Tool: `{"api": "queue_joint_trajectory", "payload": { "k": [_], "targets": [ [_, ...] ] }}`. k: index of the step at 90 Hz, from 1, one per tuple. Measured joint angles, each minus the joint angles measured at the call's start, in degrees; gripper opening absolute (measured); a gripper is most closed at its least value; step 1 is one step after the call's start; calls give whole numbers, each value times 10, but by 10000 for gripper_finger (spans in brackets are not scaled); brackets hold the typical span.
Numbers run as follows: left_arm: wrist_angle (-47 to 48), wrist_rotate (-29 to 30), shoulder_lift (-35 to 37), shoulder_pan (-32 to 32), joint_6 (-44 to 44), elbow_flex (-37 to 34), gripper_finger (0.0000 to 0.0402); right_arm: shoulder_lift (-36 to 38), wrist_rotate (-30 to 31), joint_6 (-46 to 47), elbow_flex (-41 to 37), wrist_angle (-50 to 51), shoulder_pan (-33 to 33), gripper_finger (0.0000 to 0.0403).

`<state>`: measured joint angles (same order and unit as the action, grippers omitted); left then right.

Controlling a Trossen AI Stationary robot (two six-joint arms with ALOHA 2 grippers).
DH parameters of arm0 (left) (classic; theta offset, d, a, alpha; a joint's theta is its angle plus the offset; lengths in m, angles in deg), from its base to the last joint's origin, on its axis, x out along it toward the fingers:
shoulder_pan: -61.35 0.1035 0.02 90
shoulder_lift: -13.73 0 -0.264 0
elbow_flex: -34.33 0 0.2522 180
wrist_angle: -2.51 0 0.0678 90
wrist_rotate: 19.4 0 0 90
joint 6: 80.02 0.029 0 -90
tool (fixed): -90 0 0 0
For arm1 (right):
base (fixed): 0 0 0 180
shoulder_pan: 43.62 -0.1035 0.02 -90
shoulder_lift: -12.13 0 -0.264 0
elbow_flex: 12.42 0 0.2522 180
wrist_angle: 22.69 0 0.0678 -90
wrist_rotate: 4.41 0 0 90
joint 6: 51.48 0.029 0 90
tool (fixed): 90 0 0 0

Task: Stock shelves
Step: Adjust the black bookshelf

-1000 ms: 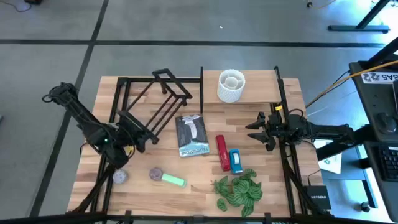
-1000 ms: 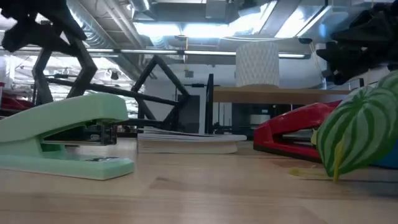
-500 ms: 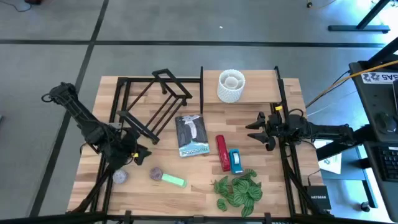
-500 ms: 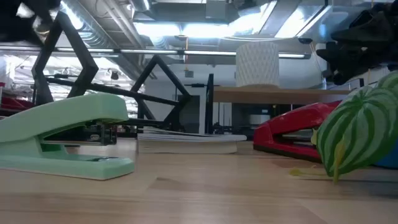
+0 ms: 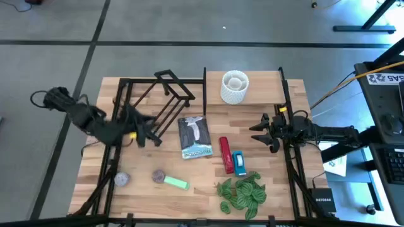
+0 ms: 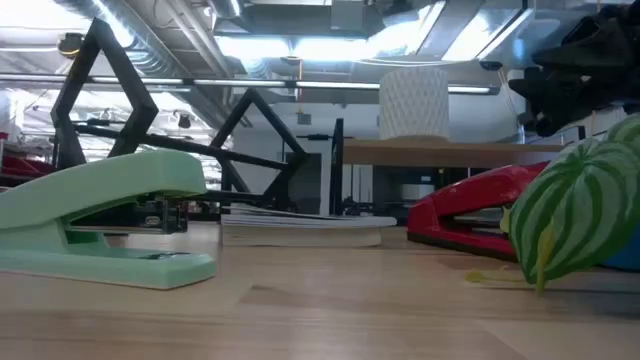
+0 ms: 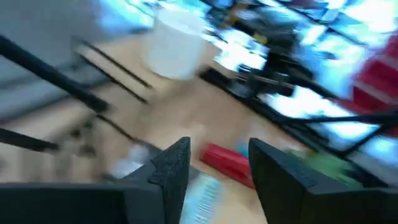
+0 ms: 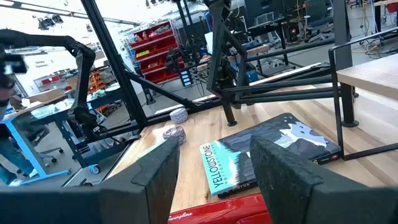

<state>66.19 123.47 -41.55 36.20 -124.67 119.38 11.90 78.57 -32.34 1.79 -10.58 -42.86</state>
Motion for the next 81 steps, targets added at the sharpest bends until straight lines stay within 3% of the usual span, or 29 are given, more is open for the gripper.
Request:
{"api": "queue_joint_trajectory", "payload": {
  "k": [13, 27, 46, 60, 81],
  "targets": [
    [128, -21, 0, 136, 1, 43, 119, 0, 0, 0, 0, 0, 0, 182],
    [190, -135, -4, 301, 30, 49, 120, 0, 0, 0, 0, 0, 0, 182],
    [180, -284, -48, 486, 133, 35, 150, 0, 0, 0, 0, 0, 0, 182],
    [180, -358, -105, 586, 189, 16, 180, 0, 0, 0, 0, 0, 0, 182],
    [180, -403, -205, 673, 256, 10, 201, 0, 0, 0, 0, 0, 0, 182]
  ]
}}
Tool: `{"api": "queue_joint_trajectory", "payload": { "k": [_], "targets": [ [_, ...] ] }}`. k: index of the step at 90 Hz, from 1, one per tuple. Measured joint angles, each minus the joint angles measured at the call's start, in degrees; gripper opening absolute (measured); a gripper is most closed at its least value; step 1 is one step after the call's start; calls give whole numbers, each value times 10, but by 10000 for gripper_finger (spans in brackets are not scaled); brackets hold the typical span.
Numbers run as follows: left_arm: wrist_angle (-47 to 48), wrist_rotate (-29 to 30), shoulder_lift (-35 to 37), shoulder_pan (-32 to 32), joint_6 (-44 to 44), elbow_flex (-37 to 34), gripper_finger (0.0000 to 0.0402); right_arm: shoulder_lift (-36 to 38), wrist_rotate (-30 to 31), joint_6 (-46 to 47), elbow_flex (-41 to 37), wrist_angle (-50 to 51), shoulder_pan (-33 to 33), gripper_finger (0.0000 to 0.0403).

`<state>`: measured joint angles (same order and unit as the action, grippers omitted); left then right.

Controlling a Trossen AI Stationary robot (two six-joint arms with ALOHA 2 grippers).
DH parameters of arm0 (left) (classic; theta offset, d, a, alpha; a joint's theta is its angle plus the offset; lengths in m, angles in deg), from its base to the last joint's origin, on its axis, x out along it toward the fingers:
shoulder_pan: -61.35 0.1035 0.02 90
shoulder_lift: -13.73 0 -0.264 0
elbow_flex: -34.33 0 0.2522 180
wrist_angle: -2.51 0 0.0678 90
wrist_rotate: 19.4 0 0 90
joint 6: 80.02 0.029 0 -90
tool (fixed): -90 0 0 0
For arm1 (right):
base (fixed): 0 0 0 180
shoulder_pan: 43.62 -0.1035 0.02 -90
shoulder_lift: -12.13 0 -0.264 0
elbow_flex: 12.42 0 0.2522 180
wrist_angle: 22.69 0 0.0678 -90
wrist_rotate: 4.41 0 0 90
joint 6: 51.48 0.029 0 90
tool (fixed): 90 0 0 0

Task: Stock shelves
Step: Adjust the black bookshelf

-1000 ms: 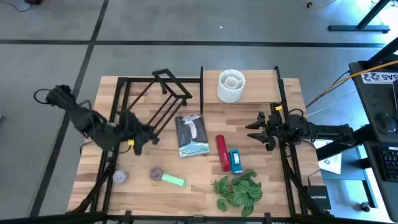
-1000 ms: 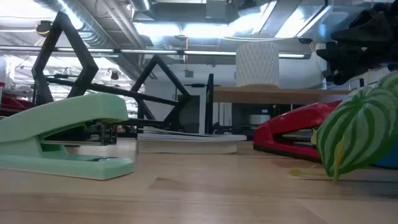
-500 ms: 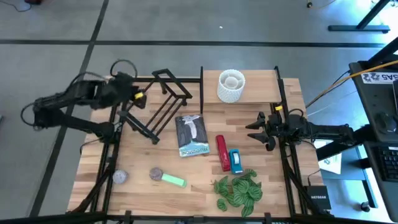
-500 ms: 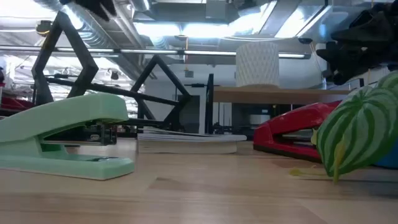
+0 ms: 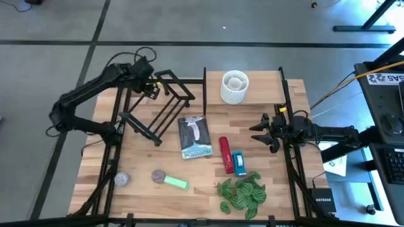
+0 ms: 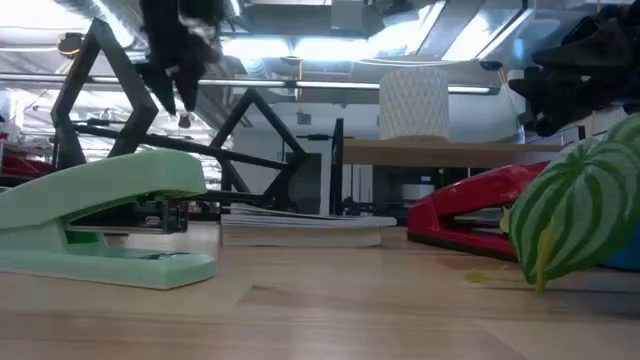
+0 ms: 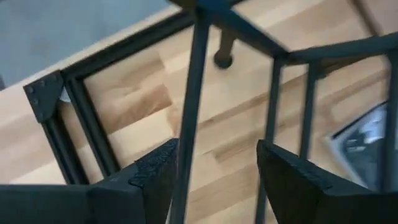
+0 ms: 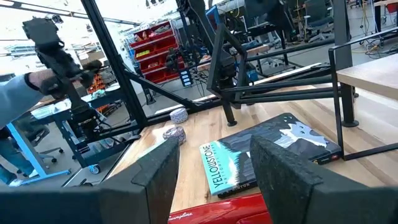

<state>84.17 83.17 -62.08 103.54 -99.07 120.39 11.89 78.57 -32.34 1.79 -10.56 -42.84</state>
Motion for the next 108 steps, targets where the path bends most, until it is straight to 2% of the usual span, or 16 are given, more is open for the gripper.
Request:
{"api": "queue_joint_trajectory", "payload": {
  "k": [14, 25, 57, 70, 86, 99, 108],
  "targets": [
    [0, -38, -65, 22, 16, 0, 201, 0, 0, 0, 0, 0, 0, 182],
    [0, -29, -100, 21, 22, 0, 187, 0, 0, 0, 0, 0, 0, 182],
    [-22, 51, -126, 9, 36, 0, 71, 0, 0, 0, 0, 0, 0, 182],
    [-58, 63, -126, -2, 92, 0, 29, 0, 0, 0, 0, 0, 0, 182],
    [-112, 83, -126, -2, 162, 0, 29, 0, 0, 0, 0, 0, 0, 182],
    [-152, 128, -126, -2, 268, 0, 29, 0, 0, 0, 0, 0, 0, 182],
    [-175, 135, -126, -2, 338, 0, 32, 0, 0, 0, 0, 0, 0, 182]
  ]
}}
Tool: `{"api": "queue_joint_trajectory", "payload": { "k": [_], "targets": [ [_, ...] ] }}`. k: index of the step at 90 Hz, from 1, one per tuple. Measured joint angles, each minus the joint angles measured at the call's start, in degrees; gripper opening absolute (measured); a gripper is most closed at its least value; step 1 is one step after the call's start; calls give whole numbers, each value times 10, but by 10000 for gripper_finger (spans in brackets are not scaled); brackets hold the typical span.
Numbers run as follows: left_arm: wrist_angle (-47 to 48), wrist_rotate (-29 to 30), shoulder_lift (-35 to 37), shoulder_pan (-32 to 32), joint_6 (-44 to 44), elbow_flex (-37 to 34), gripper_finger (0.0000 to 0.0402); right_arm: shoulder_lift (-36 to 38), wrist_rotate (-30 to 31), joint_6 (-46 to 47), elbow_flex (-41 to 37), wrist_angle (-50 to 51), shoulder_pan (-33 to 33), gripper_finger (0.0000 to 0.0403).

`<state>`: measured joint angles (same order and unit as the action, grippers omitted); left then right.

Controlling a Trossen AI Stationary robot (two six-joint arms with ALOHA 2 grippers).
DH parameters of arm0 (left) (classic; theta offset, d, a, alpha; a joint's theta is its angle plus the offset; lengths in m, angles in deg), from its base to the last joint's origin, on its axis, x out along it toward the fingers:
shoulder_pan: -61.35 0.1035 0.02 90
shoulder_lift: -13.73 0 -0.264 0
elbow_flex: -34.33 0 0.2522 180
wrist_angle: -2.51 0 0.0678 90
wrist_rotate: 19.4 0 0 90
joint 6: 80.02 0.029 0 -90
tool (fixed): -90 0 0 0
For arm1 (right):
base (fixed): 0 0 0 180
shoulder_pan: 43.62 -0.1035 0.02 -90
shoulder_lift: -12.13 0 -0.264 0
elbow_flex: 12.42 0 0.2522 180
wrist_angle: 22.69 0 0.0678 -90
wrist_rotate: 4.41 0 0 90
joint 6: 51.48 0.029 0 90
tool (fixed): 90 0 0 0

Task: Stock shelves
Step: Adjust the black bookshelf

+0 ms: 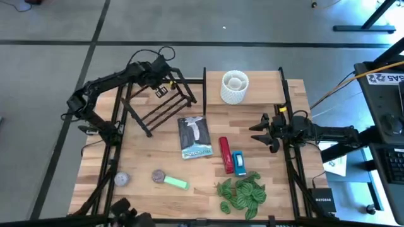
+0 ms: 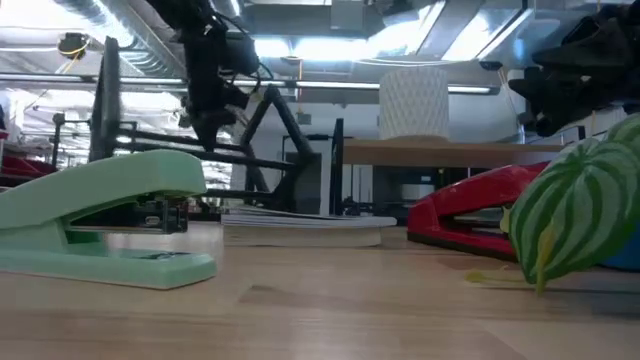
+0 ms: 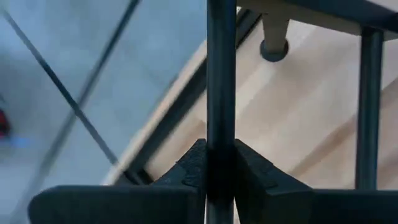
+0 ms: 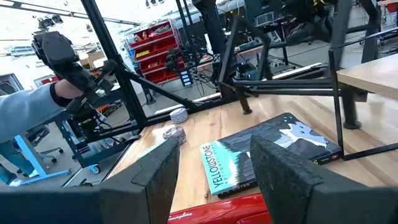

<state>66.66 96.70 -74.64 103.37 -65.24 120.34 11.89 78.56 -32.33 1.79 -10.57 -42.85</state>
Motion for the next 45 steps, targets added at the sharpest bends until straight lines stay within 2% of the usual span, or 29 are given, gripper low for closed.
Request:
{"api": "queue_joint_trajectory", "payload": {
  "k": [16, 32, 45],
  "targets": [
    [-57, -27, -8, 1, 72, 0, 30, 0, 0, 0, 0, 0, 0, 182],
    [-100, -67, -46, 1, 130, 0, 30, 0, 0, 0, 0, 0, 0, 182],
    [-121, -49, -76, 1, 205, 4, 31, 0, 0, 0, 0, 0, 0, 182]
  ]
}}
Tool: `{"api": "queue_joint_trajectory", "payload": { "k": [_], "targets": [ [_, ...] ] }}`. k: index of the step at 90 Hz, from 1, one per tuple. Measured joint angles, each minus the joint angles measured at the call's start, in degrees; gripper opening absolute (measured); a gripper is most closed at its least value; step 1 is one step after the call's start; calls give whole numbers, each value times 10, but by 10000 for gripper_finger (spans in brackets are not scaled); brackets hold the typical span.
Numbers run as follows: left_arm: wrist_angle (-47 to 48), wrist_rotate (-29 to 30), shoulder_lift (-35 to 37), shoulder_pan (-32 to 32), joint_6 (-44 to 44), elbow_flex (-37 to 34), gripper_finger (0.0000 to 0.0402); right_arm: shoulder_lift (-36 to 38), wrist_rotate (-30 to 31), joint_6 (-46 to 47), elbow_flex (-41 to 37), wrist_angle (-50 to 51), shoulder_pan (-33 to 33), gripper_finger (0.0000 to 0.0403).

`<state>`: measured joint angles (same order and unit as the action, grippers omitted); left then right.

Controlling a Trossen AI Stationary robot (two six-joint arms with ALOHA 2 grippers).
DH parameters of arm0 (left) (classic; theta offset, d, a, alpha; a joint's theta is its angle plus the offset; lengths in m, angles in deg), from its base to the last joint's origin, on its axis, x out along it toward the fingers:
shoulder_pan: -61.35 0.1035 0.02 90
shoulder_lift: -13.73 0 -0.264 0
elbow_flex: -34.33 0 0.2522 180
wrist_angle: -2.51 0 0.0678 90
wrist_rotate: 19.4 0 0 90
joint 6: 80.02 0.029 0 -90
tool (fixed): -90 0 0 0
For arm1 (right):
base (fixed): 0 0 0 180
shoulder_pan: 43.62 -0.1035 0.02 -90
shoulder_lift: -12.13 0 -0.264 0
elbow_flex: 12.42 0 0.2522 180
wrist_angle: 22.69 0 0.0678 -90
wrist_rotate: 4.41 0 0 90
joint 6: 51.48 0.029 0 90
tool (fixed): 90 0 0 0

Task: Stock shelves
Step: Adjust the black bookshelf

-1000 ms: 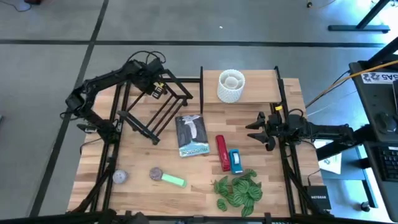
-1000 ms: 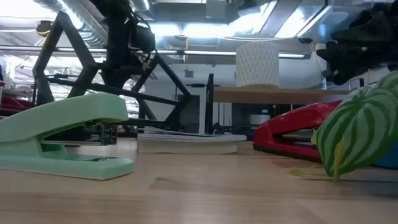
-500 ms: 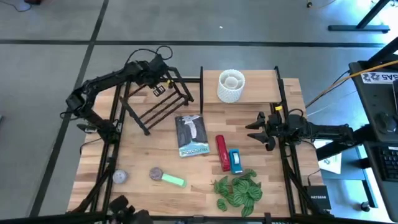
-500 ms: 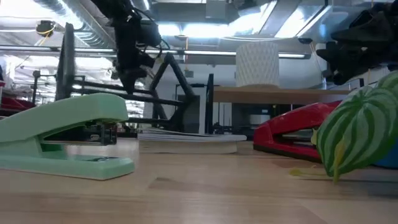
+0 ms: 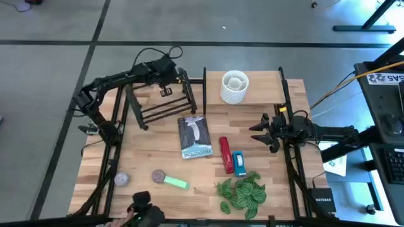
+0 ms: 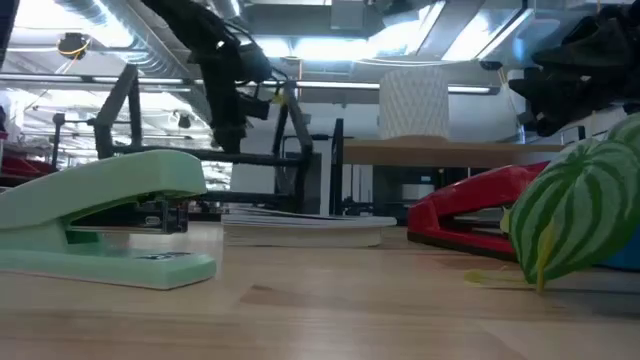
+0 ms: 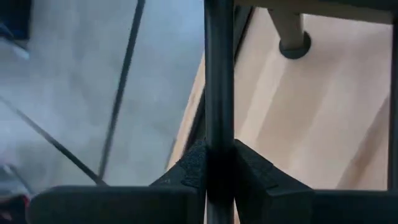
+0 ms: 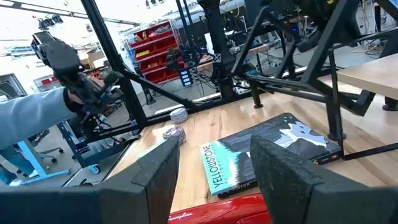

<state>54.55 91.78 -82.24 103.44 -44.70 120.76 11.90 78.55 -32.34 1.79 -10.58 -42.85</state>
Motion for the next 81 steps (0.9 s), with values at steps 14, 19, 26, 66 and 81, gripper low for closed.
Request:
{"api": "queue_joint_trajectory", "payload": {
  "k": [14, 19, 26, 66, 81],
  "targets": [
    [-48, 13, -12, 0, 70, -2, 32, 0, 0, 0, 0, 0, 0, 182],
    [-76, 9, -13, 0, 101, -3, 32, 0, 0, 0, 0, 0, 0, 182],
    [-110, 3, -14, -1, 134, -3, 32, 0, 0, 0, 0, 0, 0, 182],
    [-143, 46, -15, -12, 161, -5, 75, 0, 0, 0, 0, 0, 0, 182],
    [-137, 80, -14, -24, 160, -5, 131, 0, 0, 0, 0, 0, 0, 182]
  ]
}}
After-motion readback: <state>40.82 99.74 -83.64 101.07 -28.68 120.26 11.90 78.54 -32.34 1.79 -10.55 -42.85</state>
